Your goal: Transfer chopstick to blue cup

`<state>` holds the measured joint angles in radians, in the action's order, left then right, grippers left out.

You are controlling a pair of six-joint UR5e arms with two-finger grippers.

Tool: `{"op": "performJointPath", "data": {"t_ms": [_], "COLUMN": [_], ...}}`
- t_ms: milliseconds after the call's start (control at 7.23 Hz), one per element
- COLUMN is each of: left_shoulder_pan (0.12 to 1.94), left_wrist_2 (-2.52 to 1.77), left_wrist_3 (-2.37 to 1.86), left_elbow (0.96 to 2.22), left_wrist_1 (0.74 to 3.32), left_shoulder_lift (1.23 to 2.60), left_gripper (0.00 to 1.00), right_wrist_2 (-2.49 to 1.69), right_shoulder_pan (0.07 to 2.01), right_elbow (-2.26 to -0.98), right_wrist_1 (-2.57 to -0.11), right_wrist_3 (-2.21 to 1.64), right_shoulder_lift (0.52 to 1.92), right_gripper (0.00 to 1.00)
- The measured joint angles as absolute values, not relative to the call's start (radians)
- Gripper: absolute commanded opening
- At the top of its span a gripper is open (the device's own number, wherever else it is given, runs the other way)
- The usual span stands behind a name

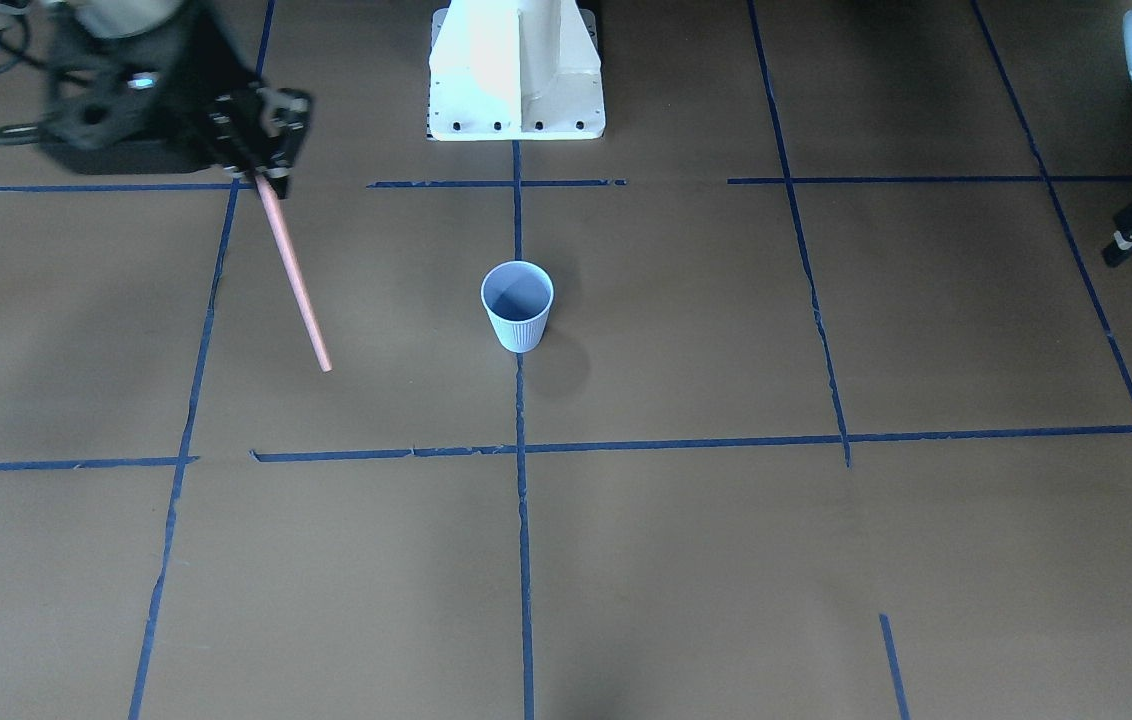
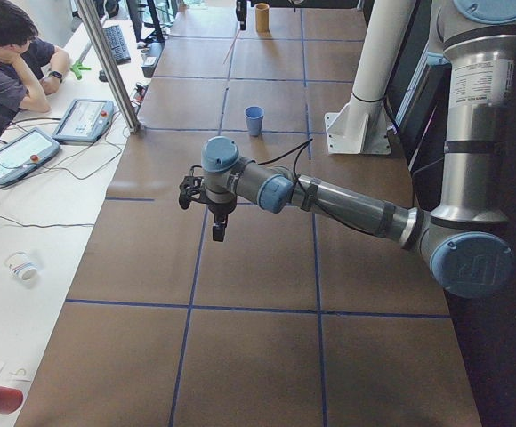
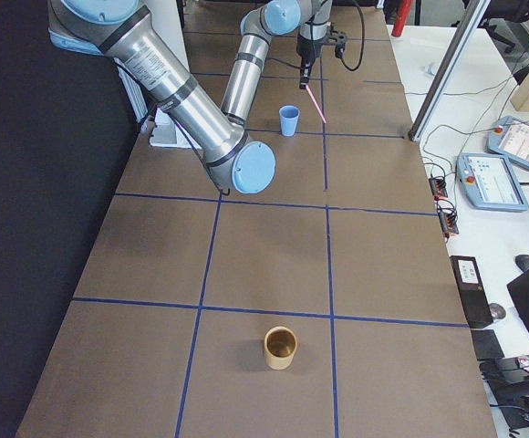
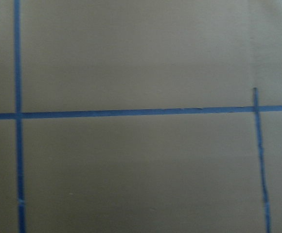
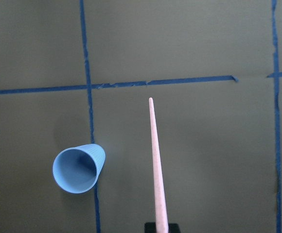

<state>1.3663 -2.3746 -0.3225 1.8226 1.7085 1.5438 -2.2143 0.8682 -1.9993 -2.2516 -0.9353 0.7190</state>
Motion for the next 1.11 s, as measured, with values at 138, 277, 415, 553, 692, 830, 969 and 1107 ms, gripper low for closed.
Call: {"op": "performJointPath", "data": {"t_ms": [138, 277, 415, 553, 692, 830, 969, 1107], "left_shoulder_pan": [1.373, 1.375, 1.375, 1.376, 1.376, 1.376, 1.376, 1.376], "left_wrist_2": [-2.377, -2.378, -2.378, -2.377, -2.376, -2.377, -2.377, -2.378], "left_wrist_3": [-0.304, -0.298, -0.296, -0.295, -0.295, -0.295, -0.295, -0.296], "left_elbow": [1.809, 1.803, 1.8, 1.797, 1.791, 1.788, 1.788, 1.787], "left_wrist_1": [1.71, 1.712, 1.714, 1.715, 1.717, 1.718, 1.718, 1.718], "left_shoulder_lift": [1.542, 1.54, 1.539, 1.54, 1.541, 1.541, 1.542, 1.542], "left_gripper": [1.0, 1.0, 1.0, 1.0, 1.0, 1.0, 1.0, 1.0], "right_wrist_2": [-2.178, -2.149, -2.124, -2.105, -2.088, -2.071, -2.062, -2.06], "right_shoulder_pan": [0.796, 0.731, 0.674, 0.627, 0.588, 0.561, 0.546, 0.539], "right_elbow": [-1.981, -1.961, -1.94, -1.895, -1.84, -1.805, -1.787, -1.779], "right_wrist_1": [-2.25, -2.241, -2.212, -2.177, -2.158, -2.15, -2.147, -2.147], "right_wrist_3": [-0.976, -1.02, -1.063, -1.099, -1.12, -1.129, -1.132, -1.133], "right_shoulder_lift": [0.679, 0.649, 0.63, 0.599, 0.566, 0.552, 0.55, 0.552], "right_gripper": [0.0, 0.0, 0.0, 0.0, 0.0, 0.0, 0.0, 0.0]}}
